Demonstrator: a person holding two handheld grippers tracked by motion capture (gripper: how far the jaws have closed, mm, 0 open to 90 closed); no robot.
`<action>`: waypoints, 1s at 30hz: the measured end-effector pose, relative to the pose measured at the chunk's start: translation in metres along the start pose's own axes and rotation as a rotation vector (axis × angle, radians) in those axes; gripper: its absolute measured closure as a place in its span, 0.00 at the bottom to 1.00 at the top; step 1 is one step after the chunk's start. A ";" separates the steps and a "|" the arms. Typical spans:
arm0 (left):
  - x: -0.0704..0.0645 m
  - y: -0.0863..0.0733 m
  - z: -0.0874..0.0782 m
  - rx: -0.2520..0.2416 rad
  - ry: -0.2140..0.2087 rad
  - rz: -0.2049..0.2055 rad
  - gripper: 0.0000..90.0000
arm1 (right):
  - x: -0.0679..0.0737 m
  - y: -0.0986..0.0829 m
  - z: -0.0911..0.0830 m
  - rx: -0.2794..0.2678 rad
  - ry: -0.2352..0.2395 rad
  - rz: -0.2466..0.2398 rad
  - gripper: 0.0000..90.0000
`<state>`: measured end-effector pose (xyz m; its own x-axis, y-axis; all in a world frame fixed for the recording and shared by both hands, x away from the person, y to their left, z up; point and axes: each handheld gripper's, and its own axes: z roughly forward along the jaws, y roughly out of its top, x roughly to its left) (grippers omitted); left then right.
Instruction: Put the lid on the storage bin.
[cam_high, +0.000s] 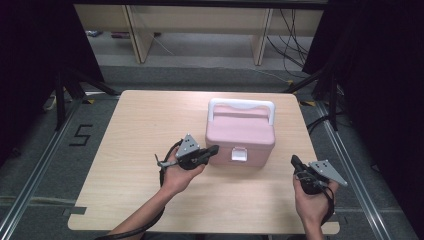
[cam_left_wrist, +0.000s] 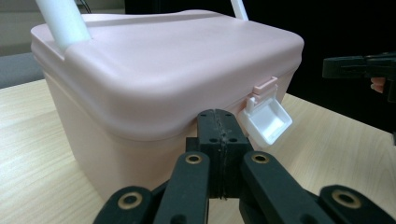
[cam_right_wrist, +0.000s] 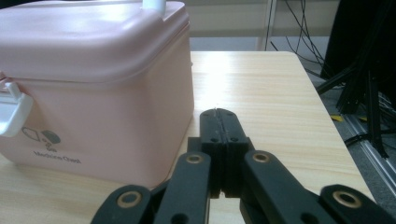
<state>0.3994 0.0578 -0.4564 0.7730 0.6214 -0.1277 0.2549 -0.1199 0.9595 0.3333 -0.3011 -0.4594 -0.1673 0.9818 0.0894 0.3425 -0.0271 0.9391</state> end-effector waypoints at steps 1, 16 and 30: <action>0.000 -0.001 -0.001 -0.002 0.001 0.001 1.00 | 0.001 0.000 -0.001 0.013 -0.003 0.001 1.00; 0.023 -0.007 -0.041 -0.013 0.070 0.030 1.00 | -0.003 -0.009 -0.001 0.032 -0.008 0.011 1.00; 0.059 -0.030 -0.104 -0.035 0.211 -0.004 0.99 | -0.013 -0.017 0.001 0.040 -0.013 -0.029 0.98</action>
<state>0.3766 0.1785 -0.4667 0.6327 0.7704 -0.0793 0.2345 -0.0930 0.9677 0.3303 -0.3132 -0.4769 -0.1654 0.9845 0.0581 0.3741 0.0081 0.9273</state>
